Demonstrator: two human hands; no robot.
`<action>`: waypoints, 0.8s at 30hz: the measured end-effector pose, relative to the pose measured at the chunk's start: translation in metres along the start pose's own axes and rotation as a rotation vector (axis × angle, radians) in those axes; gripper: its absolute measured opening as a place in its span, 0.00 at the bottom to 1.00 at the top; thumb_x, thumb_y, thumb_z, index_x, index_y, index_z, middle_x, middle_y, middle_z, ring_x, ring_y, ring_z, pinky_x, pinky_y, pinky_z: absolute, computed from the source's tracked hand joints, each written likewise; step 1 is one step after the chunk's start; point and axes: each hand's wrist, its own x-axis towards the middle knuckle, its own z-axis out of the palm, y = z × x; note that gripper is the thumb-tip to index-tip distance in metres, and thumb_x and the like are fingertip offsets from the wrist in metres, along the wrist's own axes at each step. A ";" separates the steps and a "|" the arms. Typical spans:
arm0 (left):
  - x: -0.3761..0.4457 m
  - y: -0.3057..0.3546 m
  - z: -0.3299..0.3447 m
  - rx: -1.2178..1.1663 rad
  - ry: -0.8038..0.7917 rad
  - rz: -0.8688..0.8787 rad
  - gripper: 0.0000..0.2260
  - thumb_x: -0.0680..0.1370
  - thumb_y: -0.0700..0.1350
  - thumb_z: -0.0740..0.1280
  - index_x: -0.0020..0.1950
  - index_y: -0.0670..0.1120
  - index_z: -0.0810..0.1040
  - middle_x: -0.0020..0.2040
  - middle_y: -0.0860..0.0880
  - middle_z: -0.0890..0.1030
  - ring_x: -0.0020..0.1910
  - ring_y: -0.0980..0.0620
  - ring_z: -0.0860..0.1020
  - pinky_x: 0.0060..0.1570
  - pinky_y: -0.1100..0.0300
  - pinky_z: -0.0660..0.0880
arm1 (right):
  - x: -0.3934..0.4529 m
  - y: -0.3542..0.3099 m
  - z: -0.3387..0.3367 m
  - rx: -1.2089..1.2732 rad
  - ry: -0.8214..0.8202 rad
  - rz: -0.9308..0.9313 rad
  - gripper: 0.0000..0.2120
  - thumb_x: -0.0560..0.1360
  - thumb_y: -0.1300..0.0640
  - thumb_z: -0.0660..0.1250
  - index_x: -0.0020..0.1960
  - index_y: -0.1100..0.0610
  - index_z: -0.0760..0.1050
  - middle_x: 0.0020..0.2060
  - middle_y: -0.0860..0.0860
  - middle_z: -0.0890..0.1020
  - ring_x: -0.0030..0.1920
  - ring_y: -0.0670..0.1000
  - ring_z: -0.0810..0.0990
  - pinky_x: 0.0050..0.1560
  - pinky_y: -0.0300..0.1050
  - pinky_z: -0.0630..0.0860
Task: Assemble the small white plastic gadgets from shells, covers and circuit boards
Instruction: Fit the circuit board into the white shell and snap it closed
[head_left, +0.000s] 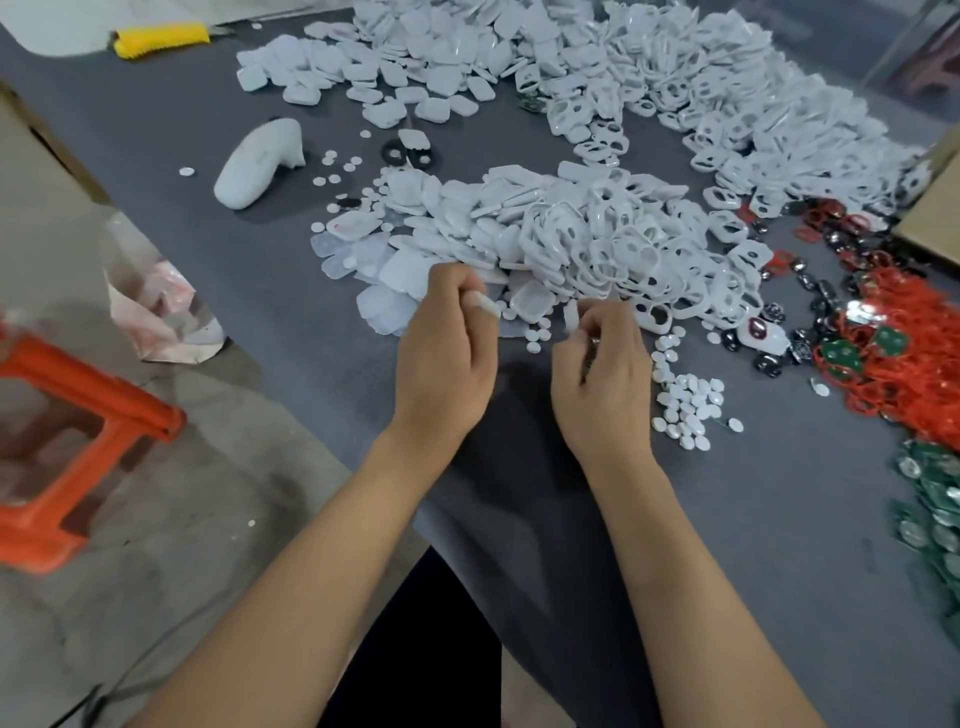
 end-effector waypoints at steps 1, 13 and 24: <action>0.000 0.000 -0.001 0.057 0.001 -0.010 0.06 0.83 0.46 0.54 0.50 0.48 0.69 0.38 0.51 0.75 0.34 0.51 0.72 0.35 0.47 0.73 | 0.000 0.000 -0.001 0.024 -0.014 0.020 0.06 0.78 0.58 0.56 0.46 0.61 0.68 0.40 0.51 0.74 0.39 0.51 0.70 0.41 0.42 0.64; 0.003 -0.012 0.015 0.505 -0.219 -0.019 0.17 0.80 0.59 0.68 0.64 0.51 0.79 0.58 0.52 0.84 0.60 0.49 0.79 0.60 0.53 0.69 | 0.000 -0.002 -0.002 0.013 -0.037 0.095 0.13 0.80 0.49 0.49 0.46 0.58 0.64 0.30 0.52 0.72 0.29 0.54 0.69 0.32 0.49 0.63; 0.007 -0.015 0.015 0.465 -0.173 -0.062 0.11 0.83 0.55 0.68 0.55 0.49 0.85 0.50 0.50 0.80 0.45 0.49 0.79 0.42 0.56 0.70 | 0.000 0.000 -0.001 -0.021 -0.063 0.095 0.14 0.80 0.46 0.49 0.47 0.55 0.65 0.31 0.51 0.75 0.31 0.54 0.73 0.33 0.50 0.67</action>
